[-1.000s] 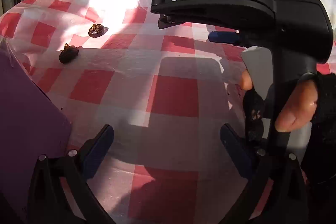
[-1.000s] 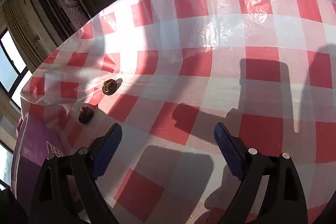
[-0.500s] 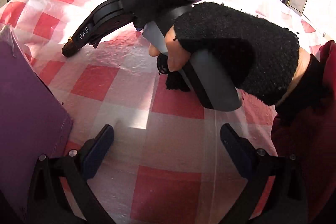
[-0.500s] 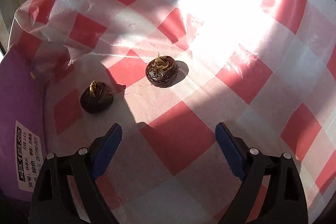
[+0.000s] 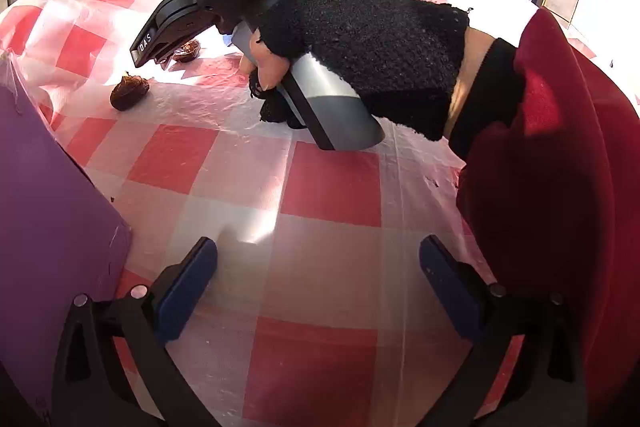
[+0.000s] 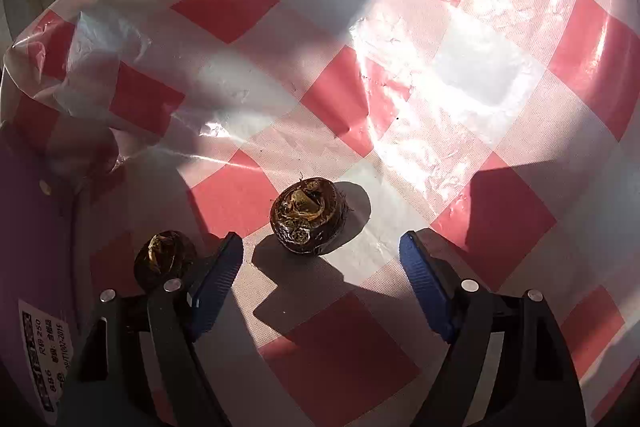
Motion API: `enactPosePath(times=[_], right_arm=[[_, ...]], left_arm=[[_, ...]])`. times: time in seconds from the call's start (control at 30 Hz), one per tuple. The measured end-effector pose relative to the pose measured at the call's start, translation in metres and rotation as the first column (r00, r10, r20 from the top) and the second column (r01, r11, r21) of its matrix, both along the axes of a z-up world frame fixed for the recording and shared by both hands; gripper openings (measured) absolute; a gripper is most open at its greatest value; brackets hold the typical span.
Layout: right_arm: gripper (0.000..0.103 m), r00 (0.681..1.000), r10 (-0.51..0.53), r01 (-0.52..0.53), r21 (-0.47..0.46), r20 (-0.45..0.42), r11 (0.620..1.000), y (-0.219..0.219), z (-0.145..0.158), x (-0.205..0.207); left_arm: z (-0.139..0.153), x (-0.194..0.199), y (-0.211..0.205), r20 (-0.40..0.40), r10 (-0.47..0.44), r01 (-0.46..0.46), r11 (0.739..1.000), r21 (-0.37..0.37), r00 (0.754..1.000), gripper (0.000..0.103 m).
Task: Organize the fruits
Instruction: 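Grasp a brown date with the right tool, then grasp the last brown date with the left tool while the right tool holds its date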
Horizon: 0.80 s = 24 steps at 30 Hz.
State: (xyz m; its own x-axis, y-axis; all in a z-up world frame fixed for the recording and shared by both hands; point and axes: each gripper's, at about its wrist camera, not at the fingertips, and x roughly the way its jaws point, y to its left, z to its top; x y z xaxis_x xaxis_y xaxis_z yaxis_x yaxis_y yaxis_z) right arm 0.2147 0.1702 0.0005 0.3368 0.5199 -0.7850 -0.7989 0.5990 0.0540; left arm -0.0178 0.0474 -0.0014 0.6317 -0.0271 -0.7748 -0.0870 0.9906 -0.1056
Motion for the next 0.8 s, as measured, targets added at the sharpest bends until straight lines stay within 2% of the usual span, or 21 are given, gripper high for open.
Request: enactPosePath(times=[0.2, 0.33, 0.37, 0.4, 0.5, 0.63, 0.67, 0.73, 0.8], right_arm=[[0.071, 0.998, 0.030, -0.028, -0.043, 0.049, 0.999, 0.026, 0.001, 0.000], [0.054, 0.996, 0.060, -0.058, -0.038, 0.061, 0.998, 0.030, 0.004, -0.003], [0.042, 0.997, 0.055, -0.053, -0.033, 0.057, 0.998, 0.027, 0.007, -0.007], [0.039, 0.997, 0.051, -0.050, -0.029, 0.049, 0.998, 0.021, 0.009, -0.008], [0.039, 0.999, 0.000, 0.001, -0.023, 0.047, 1.000, -0.014, 0.011, -0.013], [0.038, 0.986, -0.167, 0.167, 0.033, 0.012, 0.985, -0.096, 0.011, -0.021], [0.039, 0.974, -0.224, 0.224, 0.036, 0.011, 0.974, -0.119, 0.010, -0.024], [0.039, 0.943, -0.331, 0.333, 0.101, -0.036, 0.938, -0.171, 0.012, -0.028], [0.039, 0.902, -0.426, 0.432, 0.168, -0.071, 0.886, -0.218, 0.013, -0.033]], left_arm=[[0.001, 0.000, 0.002, 0.003, -0.003, 0.003, 1.000, -0.007, 1.000, 0.101], [0.003, 0.000, 0.004, 0.003, -0.003, 0.003, 1.000, -0.009, 1.000, 0.101], [0.002, 0.001, 0.005, 0.002, -0.003, 0.003, 1.000, -0.007, 1.000, 0.101], [0.002, 0.001, 0.005, 0.001, -0.003, 0.003, 1.000, -0.005, 1.000, 0.101], [0.002, 0.002, 0.004, -0.001, -0.004, 0.004, 1.000, 0.000, 1.000, 0.101], [0.002, 0.002, 0.003, -0.006, -0.007, 0.007, 1.000, 0.010, 1.000, 0.101], [0.002, 0.003, 0.002, -0.009, -0.010, 0.010, 1.000, 0.015, 1.000, 0.101], [0.002, 0.004, -0.001, -0.019, -0.024, 0.025, 0.999, 0.028, 1.000, 0.101], [0.003, 0.008, -0.008, -0.040, -0.032, 0.035, 0.998, 0.054, 0.999, 0.101]])
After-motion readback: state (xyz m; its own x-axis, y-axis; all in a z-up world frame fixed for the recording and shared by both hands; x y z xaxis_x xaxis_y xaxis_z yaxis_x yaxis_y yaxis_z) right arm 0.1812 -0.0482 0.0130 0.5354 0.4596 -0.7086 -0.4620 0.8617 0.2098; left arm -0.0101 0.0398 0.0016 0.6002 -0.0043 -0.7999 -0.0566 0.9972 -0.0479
